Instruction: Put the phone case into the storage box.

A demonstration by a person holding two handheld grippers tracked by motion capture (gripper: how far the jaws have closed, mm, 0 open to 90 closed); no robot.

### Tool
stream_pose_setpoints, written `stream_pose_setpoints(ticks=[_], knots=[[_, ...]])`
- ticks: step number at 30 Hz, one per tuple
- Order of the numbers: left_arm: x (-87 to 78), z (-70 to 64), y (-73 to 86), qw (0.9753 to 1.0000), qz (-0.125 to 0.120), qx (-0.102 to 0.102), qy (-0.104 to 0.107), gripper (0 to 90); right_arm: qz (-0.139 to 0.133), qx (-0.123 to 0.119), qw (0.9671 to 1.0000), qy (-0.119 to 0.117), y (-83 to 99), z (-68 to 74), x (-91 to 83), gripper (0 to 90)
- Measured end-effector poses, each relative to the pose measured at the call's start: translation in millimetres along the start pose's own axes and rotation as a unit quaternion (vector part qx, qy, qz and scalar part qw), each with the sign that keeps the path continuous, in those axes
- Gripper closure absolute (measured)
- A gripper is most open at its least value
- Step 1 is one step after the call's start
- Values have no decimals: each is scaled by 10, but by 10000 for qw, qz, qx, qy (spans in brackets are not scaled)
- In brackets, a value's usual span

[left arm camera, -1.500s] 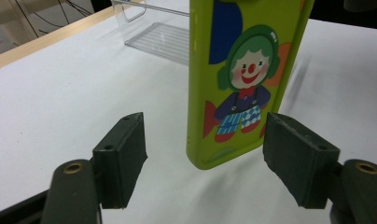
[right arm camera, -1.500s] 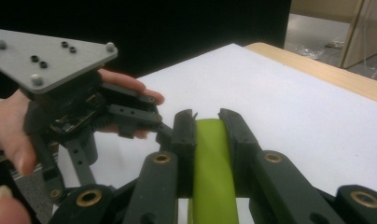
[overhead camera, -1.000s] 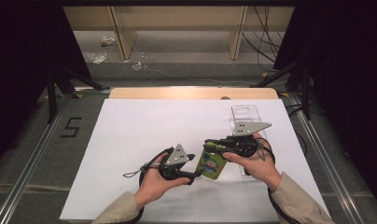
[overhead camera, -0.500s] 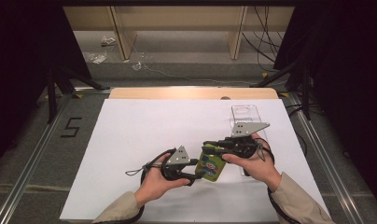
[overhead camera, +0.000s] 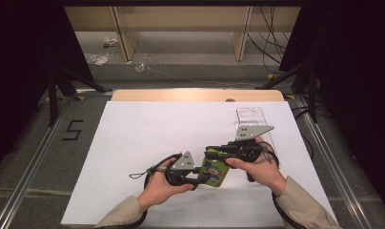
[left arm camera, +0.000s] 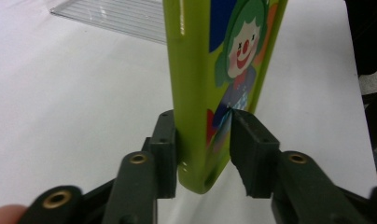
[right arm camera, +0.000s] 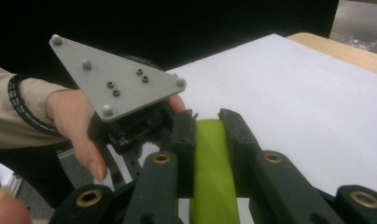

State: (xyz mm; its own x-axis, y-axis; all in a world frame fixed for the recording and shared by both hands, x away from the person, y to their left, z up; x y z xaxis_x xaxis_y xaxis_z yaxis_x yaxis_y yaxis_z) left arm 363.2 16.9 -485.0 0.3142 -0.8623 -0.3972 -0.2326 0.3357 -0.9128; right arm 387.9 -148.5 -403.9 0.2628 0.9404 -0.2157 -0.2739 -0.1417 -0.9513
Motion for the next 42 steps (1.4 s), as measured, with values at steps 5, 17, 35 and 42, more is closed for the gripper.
stream_pose_setpoints(ticks=[5,17,35,42], knots=[[-28,8,-3,9999,99,-21,-74,736,-10,22,10000,-59,1,11,7,776],[-49,2,-20,9996,202,-86,-184,774,-69,66,9999,-143,9,20,20,776],[-70,-4,-38,9997,171,-35,-161,777,-80,-14,9998,-194,-2,-19,6,624],[-81,7,-51,9995,124,-70,-270,776,-153,-321,9988,348,2,-83,14,239]])
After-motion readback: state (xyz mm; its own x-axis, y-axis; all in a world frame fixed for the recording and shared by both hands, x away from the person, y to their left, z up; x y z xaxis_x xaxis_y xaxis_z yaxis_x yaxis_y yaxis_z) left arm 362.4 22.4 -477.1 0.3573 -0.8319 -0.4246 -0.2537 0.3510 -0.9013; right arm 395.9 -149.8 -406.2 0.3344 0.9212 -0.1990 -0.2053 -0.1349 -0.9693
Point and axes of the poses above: each handheld gripper's, and its own axes: x roughly forward along the jaws, y roughly out of its underside, z roughly to its left, the point moved 4 cm from there along x, roughly forward along the jaws, and after that the axes turned 10 degrees about -z, right-handed, at the moved point
